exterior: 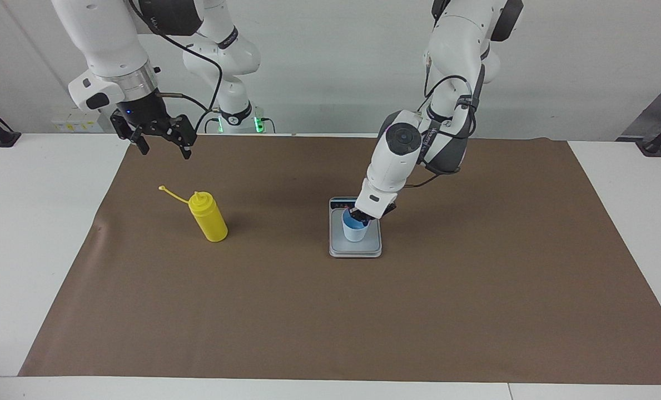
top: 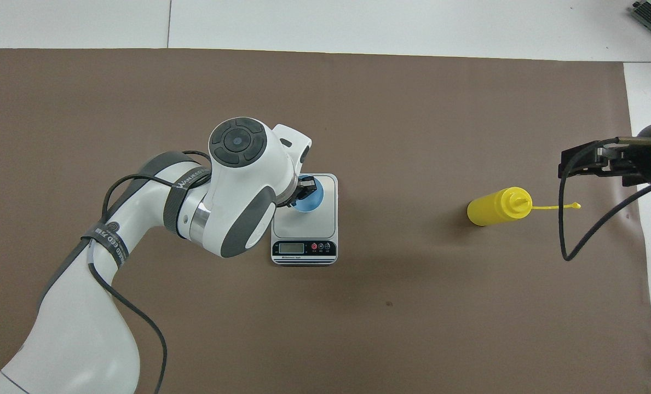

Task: Pour seasoning into cup on scale with both arms
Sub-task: 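Release the cup on the scale and withdraw the left gripper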

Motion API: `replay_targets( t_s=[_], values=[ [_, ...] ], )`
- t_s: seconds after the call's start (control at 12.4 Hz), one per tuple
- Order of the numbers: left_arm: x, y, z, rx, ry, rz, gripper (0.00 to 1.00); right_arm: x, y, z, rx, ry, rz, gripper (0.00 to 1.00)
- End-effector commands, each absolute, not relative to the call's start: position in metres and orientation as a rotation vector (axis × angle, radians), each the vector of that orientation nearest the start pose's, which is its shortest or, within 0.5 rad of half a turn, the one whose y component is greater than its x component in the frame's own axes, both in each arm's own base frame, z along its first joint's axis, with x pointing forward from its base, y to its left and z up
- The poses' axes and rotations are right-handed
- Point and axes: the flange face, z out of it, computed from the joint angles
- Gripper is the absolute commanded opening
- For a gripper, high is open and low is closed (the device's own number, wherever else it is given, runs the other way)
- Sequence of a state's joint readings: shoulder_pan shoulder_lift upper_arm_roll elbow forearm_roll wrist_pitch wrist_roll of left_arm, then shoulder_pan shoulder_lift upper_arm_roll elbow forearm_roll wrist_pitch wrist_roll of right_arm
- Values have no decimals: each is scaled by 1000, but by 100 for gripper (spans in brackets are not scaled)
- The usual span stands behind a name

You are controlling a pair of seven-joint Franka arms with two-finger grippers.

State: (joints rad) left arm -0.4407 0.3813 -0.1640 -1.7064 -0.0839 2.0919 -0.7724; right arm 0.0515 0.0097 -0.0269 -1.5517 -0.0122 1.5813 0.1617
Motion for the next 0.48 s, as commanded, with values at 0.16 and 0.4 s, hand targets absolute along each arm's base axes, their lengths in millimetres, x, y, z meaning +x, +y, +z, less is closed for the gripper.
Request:
replay_targets(
  t_s=[0.16,0.4],
  values=[
    [545,-355,395,-3231,-378,87,100,564,2,632,-3108,313,-133,100],
    [555,-312,451,-3257,-316,3,100,568,-23,620,-3010,662,-76,100]
  ],
)
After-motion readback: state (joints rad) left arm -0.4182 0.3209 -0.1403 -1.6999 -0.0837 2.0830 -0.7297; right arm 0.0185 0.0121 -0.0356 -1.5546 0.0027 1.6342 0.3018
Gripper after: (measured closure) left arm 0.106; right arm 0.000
